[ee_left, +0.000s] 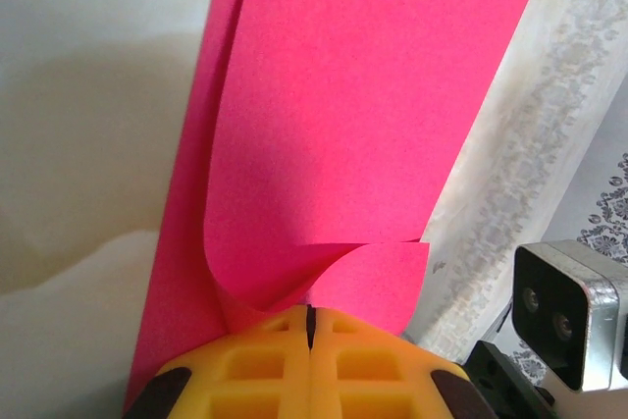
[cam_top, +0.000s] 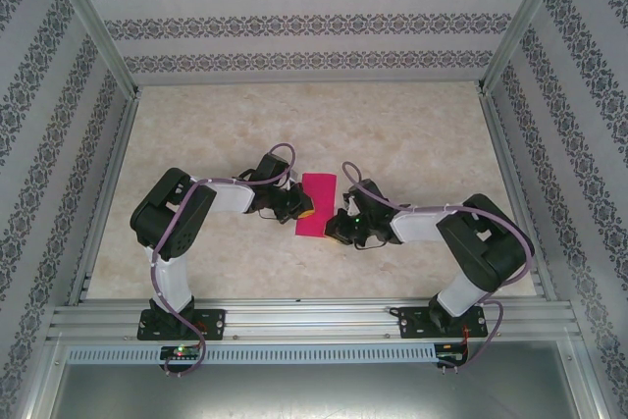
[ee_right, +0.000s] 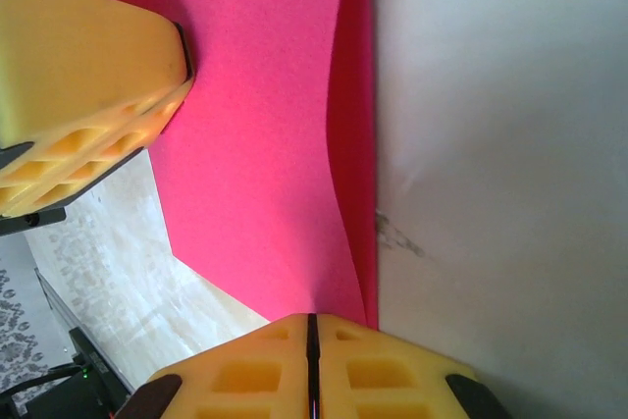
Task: Fold a paper plane with a square sheet of paper (pick it up from the middle)
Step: Fold the triangle a second time at the center of the table.
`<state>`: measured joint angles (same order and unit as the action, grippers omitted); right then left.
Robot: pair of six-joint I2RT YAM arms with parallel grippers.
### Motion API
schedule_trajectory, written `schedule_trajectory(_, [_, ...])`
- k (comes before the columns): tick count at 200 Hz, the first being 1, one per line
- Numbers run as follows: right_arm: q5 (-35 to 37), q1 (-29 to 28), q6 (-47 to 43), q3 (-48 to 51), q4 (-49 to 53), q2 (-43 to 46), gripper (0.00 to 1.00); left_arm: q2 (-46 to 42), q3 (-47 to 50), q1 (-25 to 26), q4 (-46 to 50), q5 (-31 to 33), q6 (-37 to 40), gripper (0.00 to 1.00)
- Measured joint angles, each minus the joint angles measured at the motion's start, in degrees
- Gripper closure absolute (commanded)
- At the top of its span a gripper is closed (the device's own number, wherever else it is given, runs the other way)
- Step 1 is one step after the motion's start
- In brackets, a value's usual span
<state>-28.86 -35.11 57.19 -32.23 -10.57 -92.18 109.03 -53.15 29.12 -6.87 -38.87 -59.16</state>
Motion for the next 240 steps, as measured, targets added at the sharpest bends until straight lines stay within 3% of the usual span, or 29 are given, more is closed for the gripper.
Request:
schedule_trajectory(73, [1.2, 0.0, 1.6, 0.1, 7.3, 8.0, 0.89, 0.0, 0.0, 0.0, 0.0, -0.1, 0.0, 0.98])
schedule_trajectory(144, [1.1, -0.8, 2.7, -6.6, 4.3, -4.1, 0.9, 0.0, 0.0, 0.0, 0.0, -0.1, 0.0, 0.98])
schedule_trajectory(240, [1.0, -0.7, 3.1, -0.3, -0.4, 0.0, 0.86, 0.0, 0.0, 0.0, 0.0, -0.1, 0.0, 0.98])
